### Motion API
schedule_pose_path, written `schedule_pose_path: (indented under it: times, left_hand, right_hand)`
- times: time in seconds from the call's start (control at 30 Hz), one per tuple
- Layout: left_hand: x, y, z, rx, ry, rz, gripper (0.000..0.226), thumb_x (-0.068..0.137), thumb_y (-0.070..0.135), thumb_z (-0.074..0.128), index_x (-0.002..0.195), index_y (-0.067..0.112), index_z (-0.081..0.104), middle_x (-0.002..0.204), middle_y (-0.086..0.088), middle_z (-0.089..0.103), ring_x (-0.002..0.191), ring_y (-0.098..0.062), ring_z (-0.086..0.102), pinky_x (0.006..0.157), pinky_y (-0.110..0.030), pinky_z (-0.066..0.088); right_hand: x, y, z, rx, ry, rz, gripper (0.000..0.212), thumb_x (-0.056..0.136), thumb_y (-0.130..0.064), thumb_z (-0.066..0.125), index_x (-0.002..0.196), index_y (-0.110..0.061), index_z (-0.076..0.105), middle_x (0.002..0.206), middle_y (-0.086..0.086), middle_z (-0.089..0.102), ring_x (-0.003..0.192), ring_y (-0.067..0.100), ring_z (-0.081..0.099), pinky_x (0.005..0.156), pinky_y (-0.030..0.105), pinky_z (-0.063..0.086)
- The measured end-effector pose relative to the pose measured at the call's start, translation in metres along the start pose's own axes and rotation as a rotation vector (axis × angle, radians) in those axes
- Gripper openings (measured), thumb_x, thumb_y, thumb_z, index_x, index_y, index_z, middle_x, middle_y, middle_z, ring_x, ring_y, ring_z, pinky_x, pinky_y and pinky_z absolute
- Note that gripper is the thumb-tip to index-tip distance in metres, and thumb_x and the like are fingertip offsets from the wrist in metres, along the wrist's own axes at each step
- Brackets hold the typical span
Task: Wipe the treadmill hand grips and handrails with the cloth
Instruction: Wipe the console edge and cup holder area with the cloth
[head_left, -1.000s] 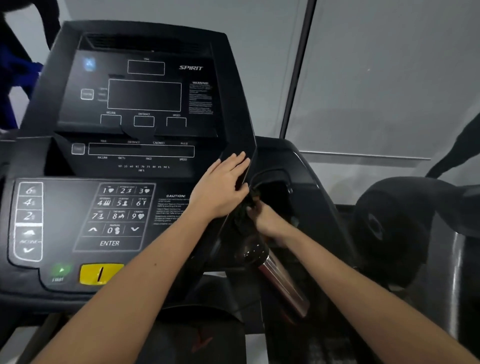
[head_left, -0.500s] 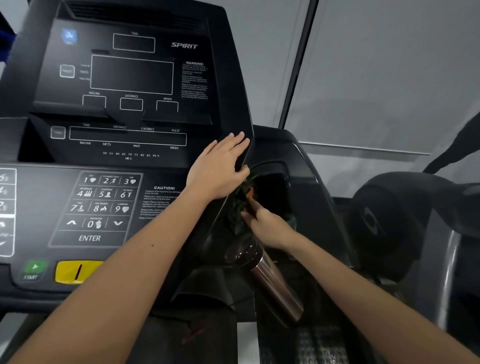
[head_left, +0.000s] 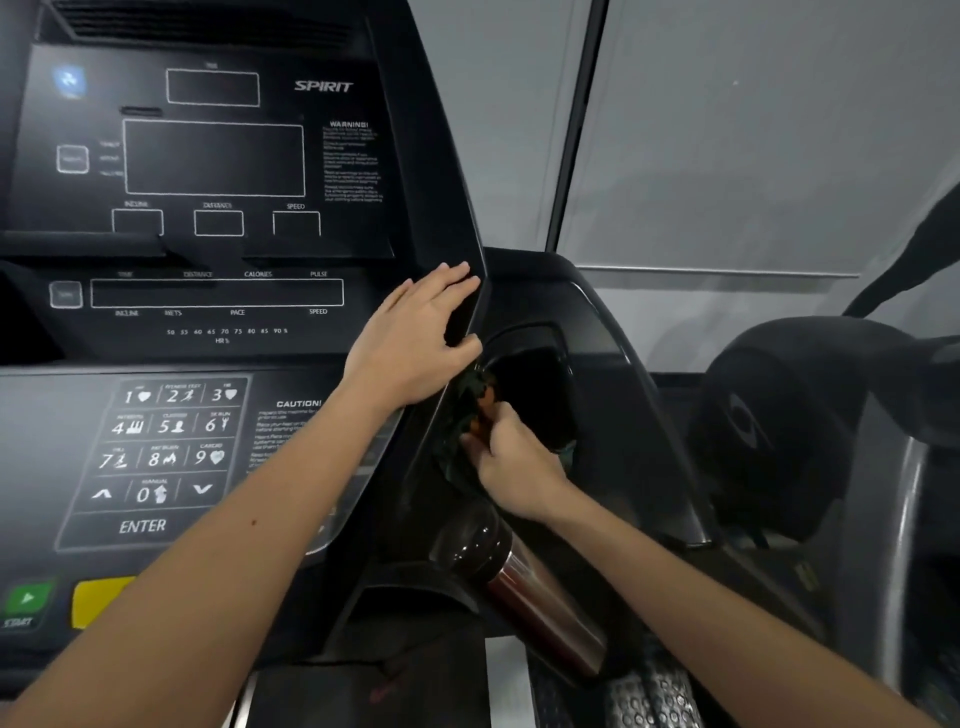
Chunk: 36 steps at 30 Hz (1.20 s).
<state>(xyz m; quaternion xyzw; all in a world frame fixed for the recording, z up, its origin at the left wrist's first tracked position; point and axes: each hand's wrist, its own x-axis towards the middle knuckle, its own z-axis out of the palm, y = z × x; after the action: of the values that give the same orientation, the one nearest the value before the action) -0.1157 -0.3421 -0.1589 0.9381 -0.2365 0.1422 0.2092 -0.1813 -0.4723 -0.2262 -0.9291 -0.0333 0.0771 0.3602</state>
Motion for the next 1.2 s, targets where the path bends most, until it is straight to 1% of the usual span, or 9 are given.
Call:
schedule_pose_path:
  times: [0.13, 0.27, 0.37, 0.47, 0.63, 0.8, 0.97, 1.07, 1.2]
  left_hand:
    - [0.000, 0.000, -0.001, 0.007, -0.015, 0.023, 0.061, 0.090, 0.034, 0.050, 0.145, 0.021, 0.028, 0.155, 0.007, 0.021, 0.143, -0.006, 0.012, 0.116, -0.027, 0.006]
    - [0.001, -0.003, 0.000, -0.013, -0.020, 0.037, 0.062, 0.091, 0.035, 0.048, 0.146, 0.021, 0.026, 0.155, 0.007, 0.019, 0.143, -0.006, 0.009, 0.117, -0.028, 0.005]
    - [0.001, -0.003, 0.002, -0.033, -0.016, 0.045, 0.061, 0.091, 0.035, 0.047, 0.146, 0.021, 0.025, 0.155, 0.007, 0.018, 0.143, -0.006, 0.008, 0.116, -0.027, 0.003]
    - [0.001, -0.004, 0.002, -0.043, -0.014, 0.052, 0.061, 0.091, 0.035, 0.046, 0.147, 0.020, 0.024, 0.156, 0.007, 0.018, 0.144, -0.007, 0.007, 0.115, -0.027, 0.002]
    - [-0.001, -0.004, 0.001, -0.038, -0.038, 0.060, 0.062, 0.093, 0.036, 0.043, 0.148, 0.020, 0.019, 0.157, 0.006, 0.014, 0.144, -0.007, 0.004, 0.116, -0.028, 0.000]
    - [-0.003, -0.004, 0.001, -0.030, -0.040, 0.063, 0.061, 0.094, 0.036, 0.040, 0.148, 0.020, 0.017, 0.157, 0.006, 0.012, 0.144, -0.008, 0.003, 0.117, -0.029, 0.001]
    - [-0.004, -0.002, 0.001, -0.036, -0.045, 0.062, 0.061, 0.093, 0.034, 0.040, 0.148, 0.019, 0.018, 0.157, 0.005, 0.012, 0.145, -0.009, 0.003, 0.117, -0.030, 0.001]
    - [-0.003, -0.001, 0.001, -0.028, -0.037, 0.056, 0.061, 0.093, 0.033, 0.041, 0.148, 0.019, 0.019, 0.157, 0.004, 0.013, 0.145, -0.010, 0.003, 0.117, -0.031, 0.002]
    - [-0.002, 0.003, 0.002, -0.017, -0.036, 0.041, 0.062, 0.093, 0.031, 0.041, 0.148, 0.018, 0.018, 0.157, 0.003, 0.013, 0.145, -0.011, 0.003, 0.117, -0.033, 0.001]
  right_hand:
    - [0.034, -0.013, 0.010, 0.334, 0.043, 0.124, 0.069, 0.098, -0.017, 0.037, 0.146, -0.006, -0.011, 0.156, 0.013, -0.008, 0.145, 0.027, -0.001, 0.118, 0.041, 0.007]
    - [0.037, -0.002, 0.014, 0.330, 0.141, 0.120, 0.058, 0.097, -0.024, 0.043, 0.146, -0.005, 0.017, 0.152, 0.015, 0.024, 0.141, 0.026, 0.023, 0.115, 0.038, 0.021]
    - [0.007, 0.014, -0.008, 0.115, 0.040, 0.055, 0.027, 0.094, -0.024, 0.051, 0.119, -0.017, 0.056, 0.113, 0.005, 0.064, 0.107, 0.019, 0.059, 0.093, 0.033, 0.046]
    - [-0.028, 0.014, -0.047, -0.174, -0.126, -0.073, 0.015, 0.092, -0.016, 0.053, 0.090, -0.027, 0.061, 0.088, -0.005, 0.066, 0.083, 0.010, 0.061, 0.076, 0.026, 0.046]
    - [-0.013, 0.017, -0.074, -0.847, -0.285, -0.074, 0.036, 0.089, -0.023, 0.036, 0.116, -0.015, 0.060, 0.120, 0.007, 0.059, 0.117, 0.024, 0.052, 0.098, 0.032, 0.041]
    - [0.024, 0.032, -0.062, -1.298, -0.268, -0.128, 0.056, 0.090, -0.042, 0.030, 0.141, -0.019, 0.039, 0.156, 0.003, 0.018, 0.145, 0.017, 0.002, 0.118, 0.035, -0.003]
    - [0.009, 0.018, -0.050, -0.976, -0.289, 0.033, 0.044, 0.092, -0.036, 0.033, 0.112, -0.011, 0.064, 0.121, 0.010, 0.060, 0.120, 0.024, 0.045, 0.107, 0.032, 0.031]
    - [-0.002, 0.004, -0.056, -0.675, -0.367, 0.164, 0.036, 0.095, -0.032, 0.032, 0.089, -0.009, 0.060, 0.107, 0.013, 0.062, 0.104, 0.028, 0.055, 0.092, 0.035, 0.040]
    - [0.004, -0.008, -0.066, -0.505, -0.530, 0.286, 0.025, 0.093, -0.017, 0.040, 0.073, -0.011, 0.053, 0.076, 0.002, 0.049, 0.066, 0.005, 0.049, 0.064, 0.020, 0.038]
